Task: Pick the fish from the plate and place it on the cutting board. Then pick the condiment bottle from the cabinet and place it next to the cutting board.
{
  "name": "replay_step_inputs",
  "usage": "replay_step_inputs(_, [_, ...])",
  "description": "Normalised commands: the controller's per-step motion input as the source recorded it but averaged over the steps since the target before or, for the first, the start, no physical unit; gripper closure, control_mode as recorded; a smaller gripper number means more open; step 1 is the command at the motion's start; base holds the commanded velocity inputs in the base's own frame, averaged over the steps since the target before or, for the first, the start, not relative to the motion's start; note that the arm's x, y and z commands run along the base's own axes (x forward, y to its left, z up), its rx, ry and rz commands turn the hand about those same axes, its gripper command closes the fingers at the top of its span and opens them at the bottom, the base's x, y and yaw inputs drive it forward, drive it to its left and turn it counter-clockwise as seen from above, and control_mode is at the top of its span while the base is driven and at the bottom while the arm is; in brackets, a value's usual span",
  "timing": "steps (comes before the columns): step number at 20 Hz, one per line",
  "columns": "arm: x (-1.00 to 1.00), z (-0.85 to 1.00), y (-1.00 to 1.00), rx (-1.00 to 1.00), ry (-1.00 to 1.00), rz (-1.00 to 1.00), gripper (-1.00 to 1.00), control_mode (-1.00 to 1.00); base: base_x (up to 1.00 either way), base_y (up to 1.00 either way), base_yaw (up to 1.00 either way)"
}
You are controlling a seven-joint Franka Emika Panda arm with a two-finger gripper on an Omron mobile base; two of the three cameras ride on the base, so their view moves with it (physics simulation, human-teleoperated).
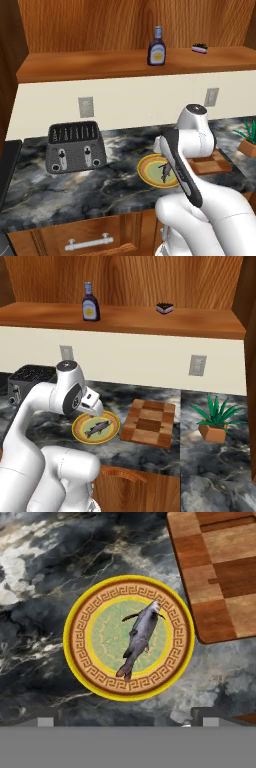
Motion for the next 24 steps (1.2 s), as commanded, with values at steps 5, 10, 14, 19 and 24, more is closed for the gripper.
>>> replay_step_inputs(5, [0.01,-0.06,0.00,0.05,0.00,-0.06,-1.00,-1.00,0.00,0.00,0.00])
replay_step_inputs(10, [0.07,-0.10,0.00,0.03,-0.01,-0.03,-1.00,-1.00,0.00,0.00,0.00])
replay_step_inputs(14, [0.05,-0.19,0.00,0.00,-0.03,-0.01,-1.00,-1.00,0.00,0.00,0.00])
replay_step_inputs(19, [0.06,-0.26,0.00,0.00,-0.02,-0.02,-1.00,-1.00,0.00,0.00,0.00])
replay_step_inputs(24, [0.12,-0.27,-0.05,0.00,-0.01,-0.04,-1.00,-1.00,0.00,0.00,0.00])
